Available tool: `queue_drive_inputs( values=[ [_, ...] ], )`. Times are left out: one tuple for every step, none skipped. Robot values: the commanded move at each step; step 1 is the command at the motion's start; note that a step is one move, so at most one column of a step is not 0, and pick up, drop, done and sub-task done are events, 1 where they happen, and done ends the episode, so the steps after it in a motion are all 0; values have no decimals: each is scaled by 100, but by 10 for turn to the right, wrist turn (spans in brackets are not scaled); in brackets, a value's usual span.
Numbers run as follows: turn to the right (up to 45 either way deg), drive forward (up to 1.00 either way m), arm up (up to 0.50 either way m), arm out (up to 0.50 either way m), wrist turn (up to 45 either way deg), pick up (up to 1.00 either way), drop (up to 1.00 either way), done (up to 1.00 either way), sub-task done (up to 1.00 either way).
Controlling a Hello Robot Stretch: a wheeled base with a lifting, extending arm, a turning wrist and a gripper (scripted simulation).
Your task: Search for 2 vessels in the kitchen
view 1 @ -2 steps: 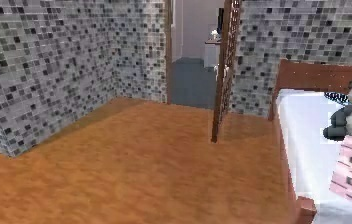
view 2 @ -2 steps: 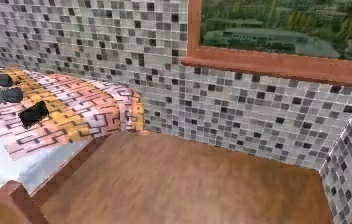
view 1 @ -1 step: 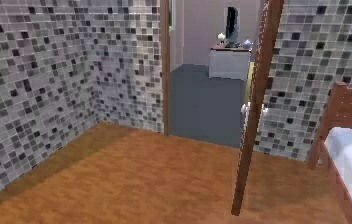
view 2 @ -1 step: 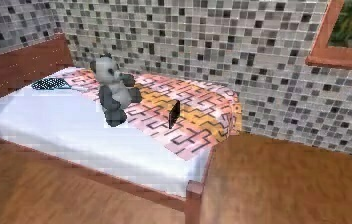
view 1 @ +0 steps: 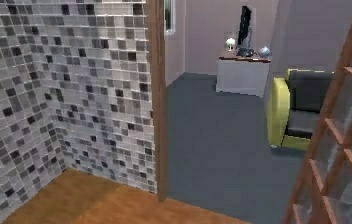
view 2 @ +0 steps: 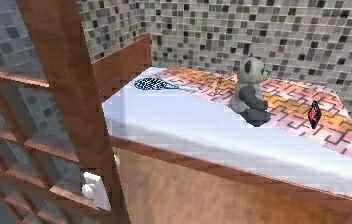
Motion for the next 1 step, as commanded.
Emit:
queue_drive_inputs(
  values=[
    [150, 0, 0, 0, 0, 0, 0, 0, 0]
  ],
)
